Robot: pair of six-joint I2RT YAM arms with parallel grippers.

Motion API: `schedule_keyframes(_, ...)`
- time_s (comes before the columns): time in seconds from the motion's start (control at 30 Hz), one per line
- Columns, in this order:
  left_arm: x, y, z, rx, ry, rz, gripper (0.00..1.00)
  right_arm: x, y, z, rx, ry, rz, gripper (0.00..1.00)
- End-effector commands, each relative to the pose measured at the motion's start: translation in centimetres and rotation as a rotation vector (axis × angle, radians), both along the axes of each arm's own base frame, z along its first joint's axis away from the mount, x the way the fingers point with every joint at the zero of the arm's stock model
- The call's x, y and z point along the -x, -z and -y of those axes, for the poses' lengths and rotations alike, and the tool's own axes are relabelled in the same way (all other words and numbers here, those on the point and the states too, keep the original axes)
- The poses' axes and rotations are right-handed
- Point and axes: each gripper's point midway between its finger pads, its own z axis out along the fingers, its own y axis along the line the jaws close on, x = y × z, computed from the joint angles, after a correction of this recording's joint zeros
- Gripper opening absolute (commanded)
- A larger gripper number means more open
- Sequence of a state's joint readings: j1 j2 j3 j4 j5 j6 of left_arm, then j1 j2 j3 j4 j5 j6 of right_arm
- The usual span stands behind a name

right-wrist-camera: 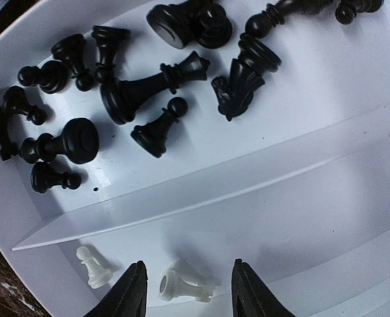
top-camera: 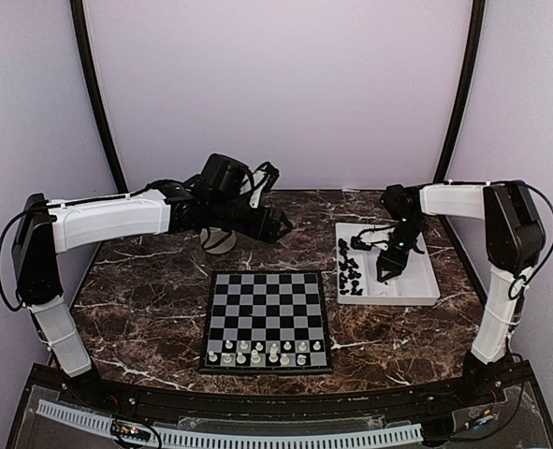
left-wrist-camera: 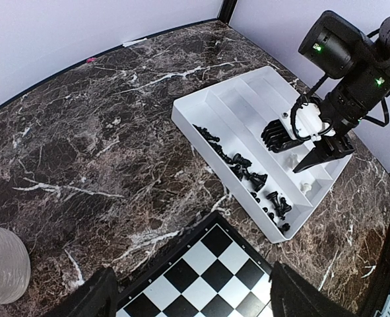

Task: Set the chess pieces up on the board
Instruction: Move the rook to the storage box.

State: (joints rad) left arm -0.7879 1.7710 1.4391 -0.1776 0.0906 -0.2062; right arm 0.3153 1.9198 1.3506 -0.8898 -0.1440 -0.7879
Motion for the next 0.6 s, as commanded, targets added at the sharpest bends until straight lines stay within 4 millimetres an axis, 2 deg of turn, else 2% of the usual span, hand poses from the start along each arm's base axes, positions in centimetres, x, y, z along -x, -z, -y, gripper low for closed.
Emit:
schedule_keyframes(0.0,0.2,-0.9,-0.3,0.024,0.003,0.008,0.82,0.9,-2.1,-0.7,-0.044,-0.068,-0.021,0.45)
schedule_keyframes(0.23,0.5,-0.9,-0.7,0.03,-0.003,0.004,0.82,2.2,-1.9,0.4,0.085,-0.249,-0.005,0.4)
schedule_keyframes(0.57,1.2,-0.9,-1.6,0.04,-0.022,-0.002,0.81,0.7,-1.4,1.3,0.241,-0.373,0.072,0.34)
